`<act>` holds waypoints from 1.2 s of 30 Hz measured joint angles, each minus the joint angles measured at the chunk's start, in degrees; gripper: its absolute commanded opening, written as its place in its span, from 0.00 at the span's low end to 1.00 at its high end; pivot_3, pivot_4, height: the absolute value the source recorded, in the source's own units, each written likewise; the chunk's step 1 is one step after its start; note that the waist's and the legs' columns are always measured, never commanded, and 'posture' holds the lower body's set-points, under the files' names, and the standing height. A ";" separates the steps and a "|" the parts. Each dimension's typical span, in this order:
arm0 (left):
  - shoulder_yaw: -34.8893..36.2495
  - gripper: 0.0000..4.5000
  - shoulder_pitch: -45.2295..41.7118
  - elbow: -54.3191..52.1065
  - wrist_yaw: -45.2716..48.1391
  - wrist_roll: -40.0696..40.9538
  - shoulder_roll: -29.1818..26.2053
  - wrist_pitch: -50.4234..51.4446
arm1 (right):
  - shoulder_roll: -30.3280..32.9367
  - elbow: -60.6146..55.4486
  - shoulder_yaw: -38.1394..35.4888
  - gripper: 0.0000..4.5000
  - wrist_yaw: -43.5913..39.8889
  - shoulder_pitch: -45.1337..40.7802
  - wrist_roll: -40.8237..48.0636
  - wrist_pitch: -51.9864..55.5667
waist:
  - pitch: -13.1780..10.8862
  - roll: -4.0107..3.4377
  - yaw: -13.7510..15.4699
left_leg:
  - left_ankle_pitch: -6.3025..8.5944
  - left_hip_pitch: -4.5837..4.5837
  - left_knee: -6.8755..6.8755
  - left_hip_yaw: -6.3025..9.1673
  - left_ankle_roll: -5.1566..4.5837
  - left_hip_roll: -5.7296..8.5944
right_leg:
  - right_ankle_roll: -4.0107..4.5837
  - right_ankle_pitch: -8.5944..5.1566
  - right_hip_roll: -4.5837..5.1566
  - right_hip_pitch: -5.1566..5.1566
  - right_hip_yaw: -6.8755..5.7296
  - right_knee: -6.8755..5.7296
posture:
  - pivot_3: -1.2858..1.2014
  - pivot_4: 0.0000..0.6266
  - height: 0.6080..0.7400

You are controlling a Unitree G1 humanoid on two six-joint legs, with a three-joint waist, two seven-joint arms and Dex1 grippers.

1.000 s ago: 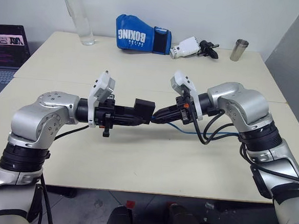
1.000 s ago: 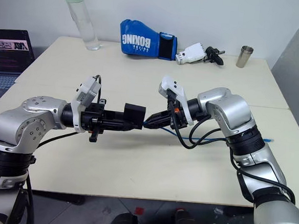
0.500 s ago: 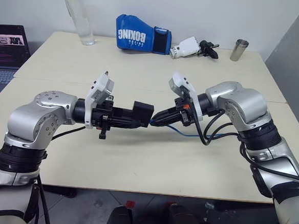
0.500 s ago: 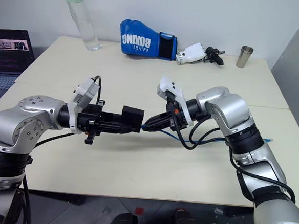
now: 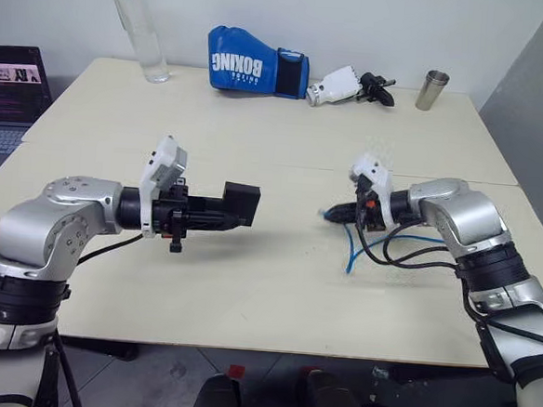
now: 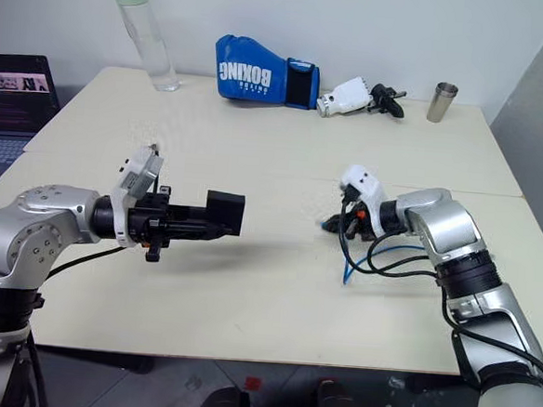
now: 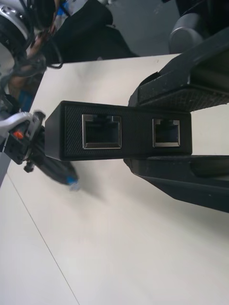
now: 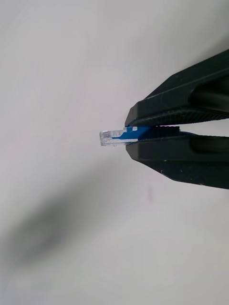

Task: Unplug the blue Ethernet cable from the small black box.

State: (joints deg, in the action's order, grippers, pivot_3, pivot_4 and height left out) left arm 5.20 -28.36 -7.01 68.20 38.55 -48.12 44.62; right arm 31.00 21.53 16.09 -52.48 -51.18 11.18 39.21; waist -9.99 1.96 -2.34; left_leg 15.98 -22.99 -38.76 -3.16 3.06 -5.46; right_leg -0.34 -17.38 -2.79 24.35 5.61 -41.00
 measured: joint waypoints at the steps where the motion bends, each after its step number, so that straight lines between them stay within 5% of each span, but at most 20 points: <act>1: 0.28 0.18 0.49 -0.12 -0.59 0.05 0.27 0.01 | -1.05 1.84 -0.74 0.00 2.59 0.38 -1.02 -1.09 | 0.00 0.00 -0.02 | 0.00 0.00 0.01 -0.03 0.01 0.00 | 0.00 0.00 0.01 0.01 0.02 0.00 | 0.52 0.24 1.00; 4: 0.31 0.18 0.80 -0.54 -2.00 0.08 1.04 0.01 | -4.65 6.44 -3.25 0.00 8.56 0.59 -2.20 -2.13 | 0.00 0.00 -0.10 | -0.01 -0.01 0.01 -0.05 0.02 0.00 | 0.00 0.00 0.01 0.02 0.05 -0.01 | 0.52 0.24 1.00; 11: 0.31 0.18 0.81 -1.47 -3.85 0.60 1.32 0.04 | -9.43 16.26 -11.46 0.38 18.66 -3.38 -2.01 -2.30 | -0.01 0.00 -0.29 | -0.01 -0.01 0.02 -0.06 0.02 0.00 | 0.00 0.01 0.02 0.02 0.05 -0.01 | 0.52 0.24 1.00; 23: 0.54 0.18 1.46 -1.46 -6.54 0.78 2.03 -0.01 | -11.09 17.32 -16.11 1.00 19.57 -6.93 -0.82 -1.18 | -0.01 -0.01 -0.83 | -0.01 -0.01 0.05 -0.04 0.02 0.00 | 0.00 0.01 0.02 0.02 0.04 -0.01 | 0.52 0.24 1.00; 28: 1.98 0.18 2.01 0.19 -11.10 -1.21 3.97 -2.60 | -9.72 10.23 -13.81 1.00 13.64 -4.71 -1.00 -4.47 | -0.03 -0.04 -0.86 | -0.01 -0.01 0.08 -0.03 0.02 0.00 | -0.01 0.01 0.02 0.02 0.02 0.01 | 0.52 0.24 1.00; 36: 5.95 0.18 3.37 10.76 -30.10 -13.01 12.56 -15.69 | -7.54 -17.94 -4.13 1.00 -2.11 5.97 3.27 -6.28 | -0.03 -0.05 -0.71 | -0.01 0.00 0.04 0.00 0.02 -0.06 | -0.02 0.03 0.05 -0.01 0.00 -0.03 | 0.52 0.24 1.00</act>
State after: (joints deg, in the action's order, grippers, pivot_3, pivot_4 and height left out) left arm 11.15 -24.99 3.75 38.10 25.54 -35.56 28.93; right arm 23.45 3.58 11.97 -54.59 -45.22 14.46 32.93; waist -10.02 1.91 -3.05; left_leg 15.98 -22.99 -38.72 -3.16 3.08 -5.53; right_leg -0.36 -17.35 -2.74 24.34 5.61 -41.03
